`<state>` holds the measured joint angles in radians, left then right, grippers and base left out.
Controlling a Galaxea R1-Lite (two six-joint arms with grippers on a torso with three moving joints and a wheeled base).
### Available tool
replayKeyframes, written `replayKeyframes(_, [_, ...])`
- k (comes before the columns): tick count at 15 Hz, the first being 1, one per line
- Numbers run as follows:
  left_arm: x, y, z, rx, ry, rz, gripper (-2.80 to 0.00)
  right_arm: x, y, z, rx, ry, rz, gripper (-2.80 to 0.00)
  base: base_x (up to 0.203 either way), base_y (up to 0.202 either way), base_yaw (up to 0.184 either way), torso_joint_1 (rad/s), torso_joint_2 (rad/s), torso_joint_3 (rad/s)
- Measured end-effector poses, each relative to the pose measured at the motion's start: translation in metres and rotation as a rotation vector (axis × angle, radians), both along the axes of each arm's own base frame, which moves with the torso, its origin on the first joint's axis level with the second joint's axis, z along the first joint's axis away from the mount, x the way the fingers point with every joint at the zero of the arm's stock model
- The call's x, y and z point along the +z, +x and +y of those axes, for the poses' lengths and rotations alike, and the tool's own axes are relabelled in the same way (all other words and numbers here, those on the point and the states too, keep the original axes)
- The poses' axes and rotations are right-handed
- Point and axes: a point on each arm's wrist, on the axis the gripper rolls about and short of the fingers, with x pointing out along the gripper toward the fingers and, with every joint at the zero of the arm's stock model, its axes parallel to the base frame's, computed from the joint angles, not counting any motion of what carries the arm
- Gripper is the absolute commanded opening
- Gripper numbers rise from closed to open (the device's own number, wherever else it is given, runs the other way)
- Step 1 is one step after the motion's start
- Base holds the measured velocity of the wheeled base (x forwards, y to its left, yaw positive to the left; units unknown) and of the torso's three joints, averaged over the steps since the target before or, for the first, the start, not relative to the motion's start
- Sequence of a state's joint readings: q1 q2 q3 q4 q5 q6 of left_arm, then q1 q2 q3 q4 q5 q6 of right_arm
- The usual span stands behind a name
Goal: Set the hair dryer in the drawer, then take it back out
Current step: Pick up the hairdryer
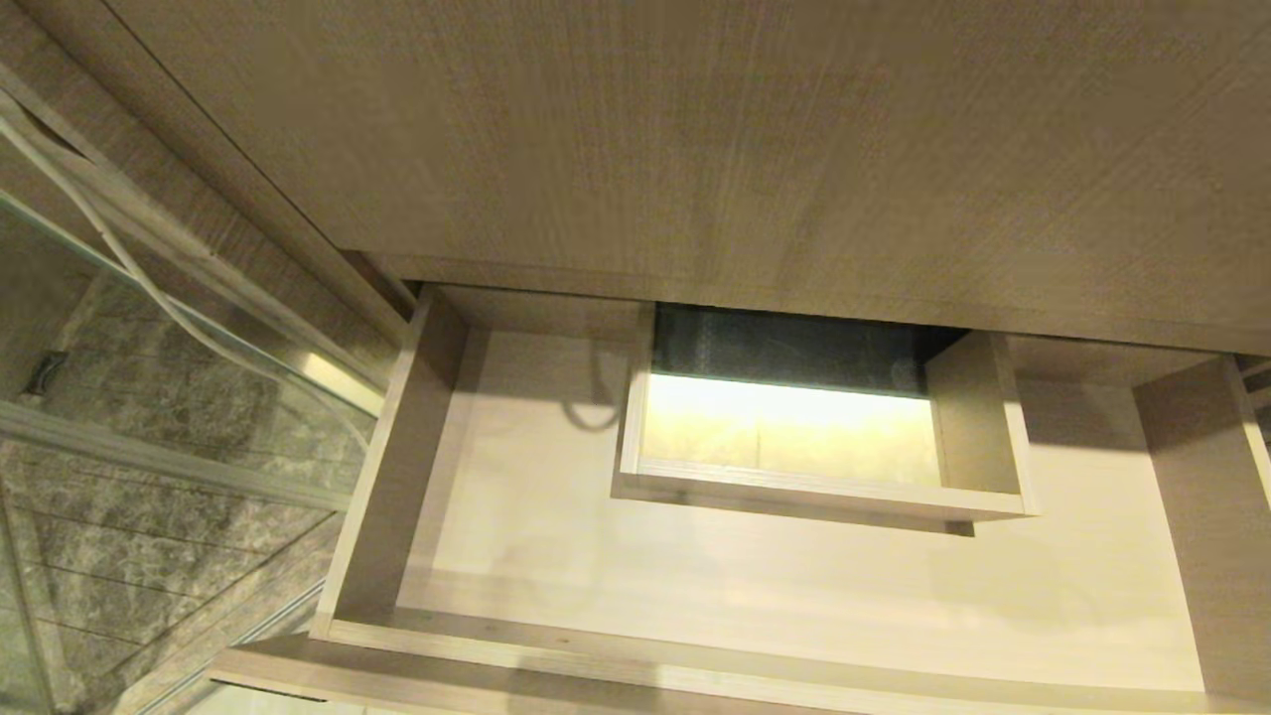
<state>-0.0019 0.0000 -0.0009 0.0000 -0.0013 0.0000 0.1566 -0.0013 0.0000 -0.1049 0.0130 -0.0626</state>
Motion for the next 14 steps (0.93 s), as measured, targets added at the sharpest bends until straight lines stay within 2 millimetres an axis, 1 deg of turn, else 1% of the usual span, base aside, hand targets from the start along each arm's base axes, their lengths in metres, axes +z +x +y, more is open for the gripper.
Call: replayKeyframes(14, [-0.0005, 0.0001, 0.0, -0.001, -0.001, 0.004, -2.8, 0.0, 0.0, 0.0001, 0.0, -0.008, -0.001, -2.8, 0.0, 0.0, 0.0, 0.0, 0.0, 0.0])
